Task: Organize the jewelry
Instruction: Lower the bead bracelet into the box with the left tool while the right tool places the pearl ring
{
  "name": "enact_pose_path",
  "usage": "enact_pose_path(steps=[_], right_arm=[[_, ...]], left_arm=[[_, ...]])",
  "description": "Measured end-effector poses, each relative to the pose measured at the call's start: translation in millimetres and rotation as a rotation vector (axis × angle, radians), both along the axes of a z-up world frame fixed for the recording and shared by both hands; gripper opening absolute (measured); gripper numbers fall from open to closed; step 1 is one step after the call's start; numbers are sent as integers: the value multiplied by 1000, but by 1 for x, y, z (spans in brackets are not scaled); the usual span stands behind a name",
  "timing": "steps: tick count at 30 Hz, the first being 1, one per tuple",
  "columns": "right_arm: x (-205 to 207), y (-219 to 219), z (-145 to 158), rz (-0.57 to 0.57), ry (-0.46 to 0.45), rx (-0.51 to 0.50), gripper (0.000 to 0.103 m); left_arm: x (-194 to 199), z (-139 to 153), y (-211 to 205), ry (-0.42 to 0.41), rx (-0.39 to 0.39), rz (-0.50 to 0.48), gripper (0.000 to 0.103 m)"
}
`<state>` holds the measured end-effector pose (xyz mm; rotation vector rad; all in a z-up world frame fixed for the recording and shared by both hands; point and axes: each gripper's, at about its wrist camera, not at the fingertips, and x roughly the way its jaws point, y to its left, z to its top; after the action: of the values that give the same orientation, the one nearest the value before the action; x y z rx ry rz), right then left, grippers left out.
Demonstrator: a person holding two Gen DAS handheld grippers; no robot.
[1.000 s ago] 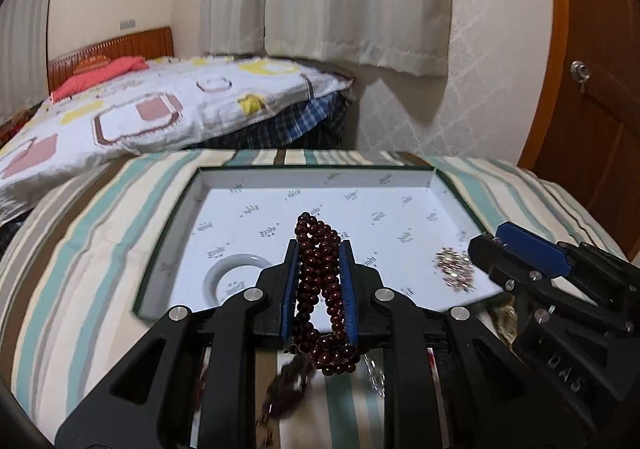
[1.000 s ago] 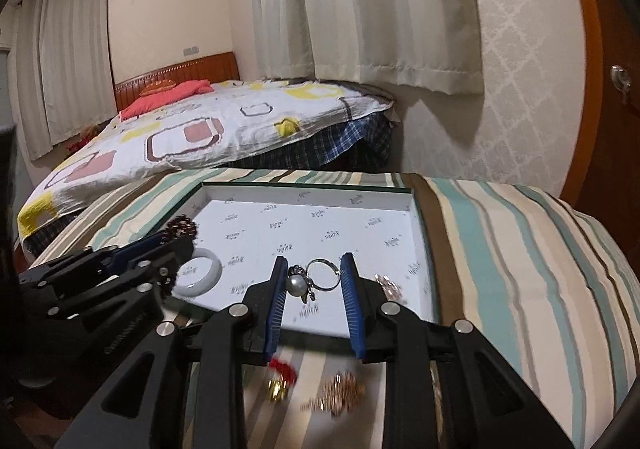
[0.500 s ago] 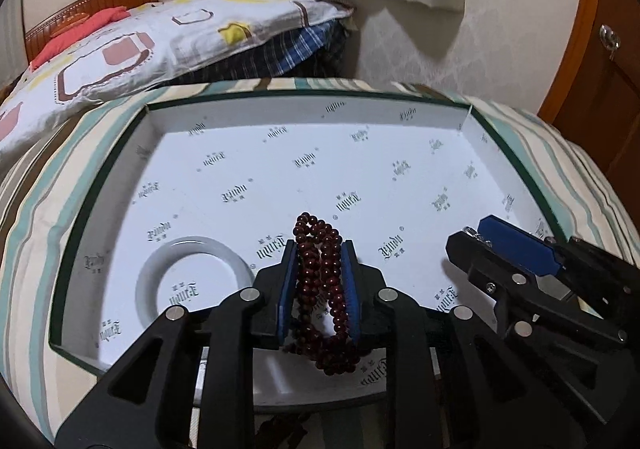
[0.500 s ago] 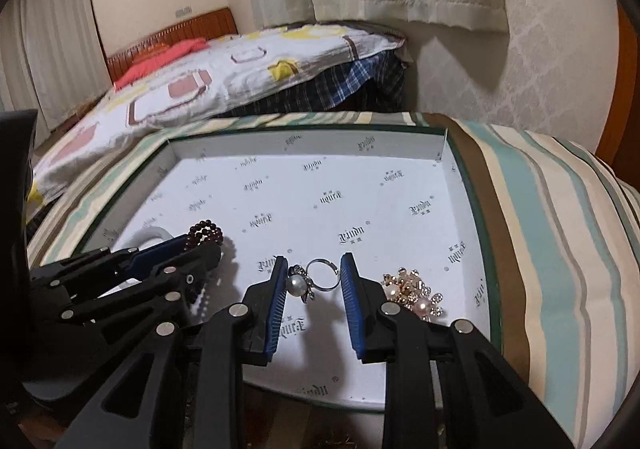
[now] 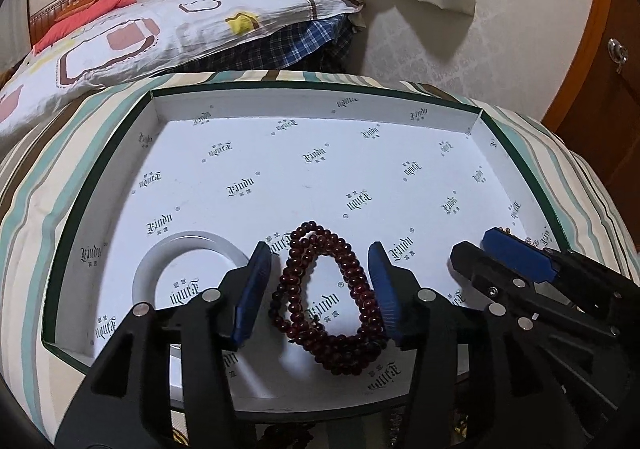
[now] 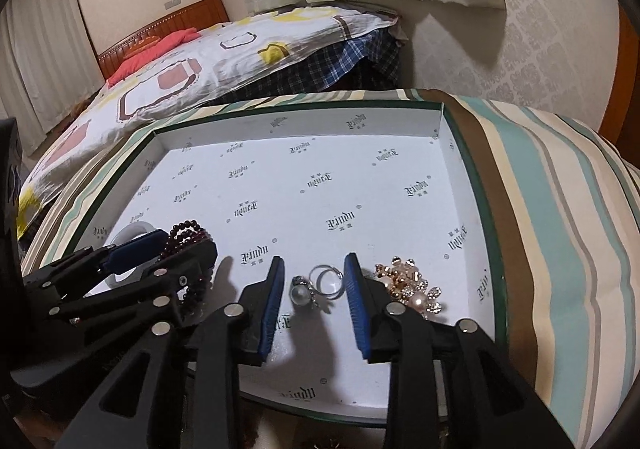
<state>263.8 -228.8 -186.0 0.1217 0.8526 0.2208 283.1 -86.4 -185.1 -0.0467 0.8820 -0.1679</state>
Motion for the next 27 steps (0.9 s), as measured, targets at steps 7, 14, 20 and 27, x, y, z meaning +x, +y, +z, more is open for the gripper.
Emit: enact_pose_path(steps=[7, 14, 20, 27], right_arm=[[-5, 1, 6, -5, -36, -24, 36], [-18, -1, 18, -17, -74, -28, 36], [-37, 0, 28, -26, -103, -32, 36], [-68, 1, 34, -39, -123, -37, 36]], left_arm=[[-6, 8, 2, -28, -10, 8, 57], [-19, 24, 9, -77, -18, 35, 58], [-42, 36, 18, -118, -5, 56, 58], [-72, 46, 33, -142, -20, 94, 58]])
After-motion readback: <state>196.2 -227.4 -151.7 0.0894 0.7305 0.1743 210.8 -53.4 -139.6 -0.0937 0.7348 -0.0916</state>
